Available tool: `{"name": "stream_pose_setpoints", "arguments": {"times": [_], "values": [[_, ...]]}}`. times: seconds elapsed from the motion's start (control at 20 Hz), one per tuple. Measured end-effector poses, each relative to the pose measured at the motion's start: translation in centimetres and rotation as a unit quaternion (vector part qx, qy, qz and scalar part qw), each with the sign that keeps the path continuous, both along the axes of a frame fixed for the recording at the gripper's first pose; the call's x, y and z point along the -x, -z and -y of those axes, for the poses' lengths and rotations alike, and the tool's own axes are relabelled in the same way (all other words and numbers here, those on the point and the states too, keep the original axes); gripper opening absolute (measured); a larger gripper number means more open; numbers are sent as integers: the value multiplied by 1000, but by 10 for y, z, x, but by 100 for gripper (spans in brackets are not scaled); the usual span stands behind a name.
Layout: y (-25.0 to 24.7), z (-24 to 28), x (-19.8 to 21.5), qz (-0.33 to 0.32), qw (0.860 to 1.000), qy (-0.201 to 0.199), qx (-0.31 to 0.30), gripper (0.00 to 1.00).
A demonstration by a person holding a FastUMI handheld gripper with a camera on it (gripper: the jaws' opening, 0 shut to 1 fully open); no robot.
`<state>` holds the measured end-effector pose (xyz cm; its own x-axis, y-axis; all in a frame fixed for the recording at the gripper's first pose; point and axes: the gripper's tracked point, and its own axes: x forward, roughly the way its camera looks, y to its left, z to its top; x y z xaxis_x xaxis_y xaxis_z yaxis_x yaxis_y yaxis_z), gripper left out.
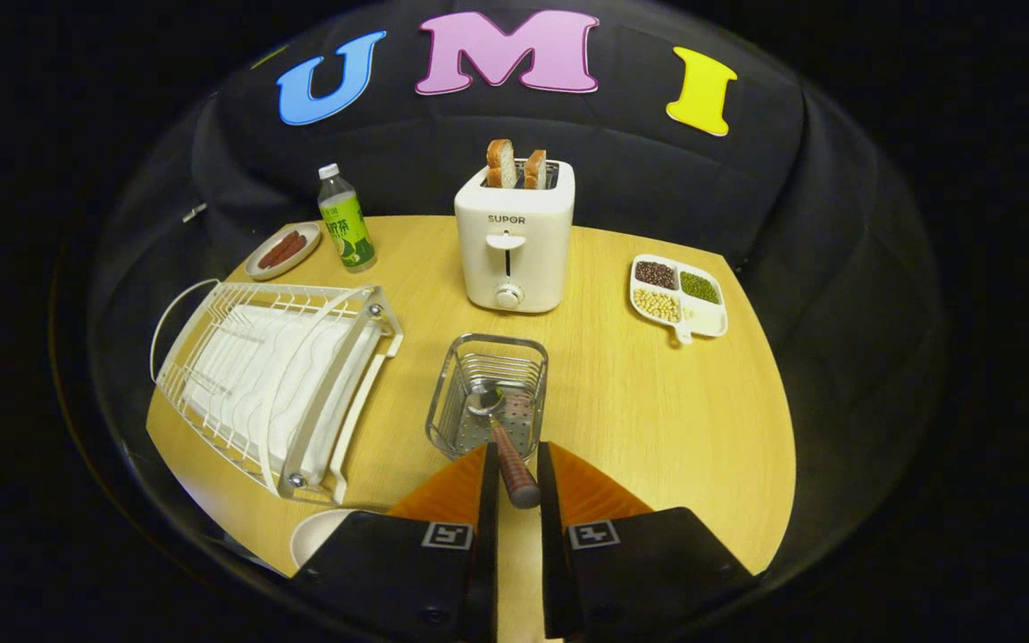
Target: Take the plate from the dish rack, then take the spoon from the basket and place it into the plate.
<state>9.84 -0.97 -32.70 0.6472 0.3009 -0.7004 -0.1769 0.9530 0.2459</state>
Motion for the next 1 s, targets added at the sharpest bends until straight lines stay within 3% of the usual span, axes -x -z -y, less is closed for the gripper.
{"name": "stream_pose_setpoints", "arguments": {"times": [0.15, 0.65, 1.0], "values": [[-4, 8, 2, 8, 1000, 8, 21, 12], [-83, 22, 27, 69, 997, 39, -8, 12], [-122, -5, 109, 76, 996, 2, -39, 12]]}}
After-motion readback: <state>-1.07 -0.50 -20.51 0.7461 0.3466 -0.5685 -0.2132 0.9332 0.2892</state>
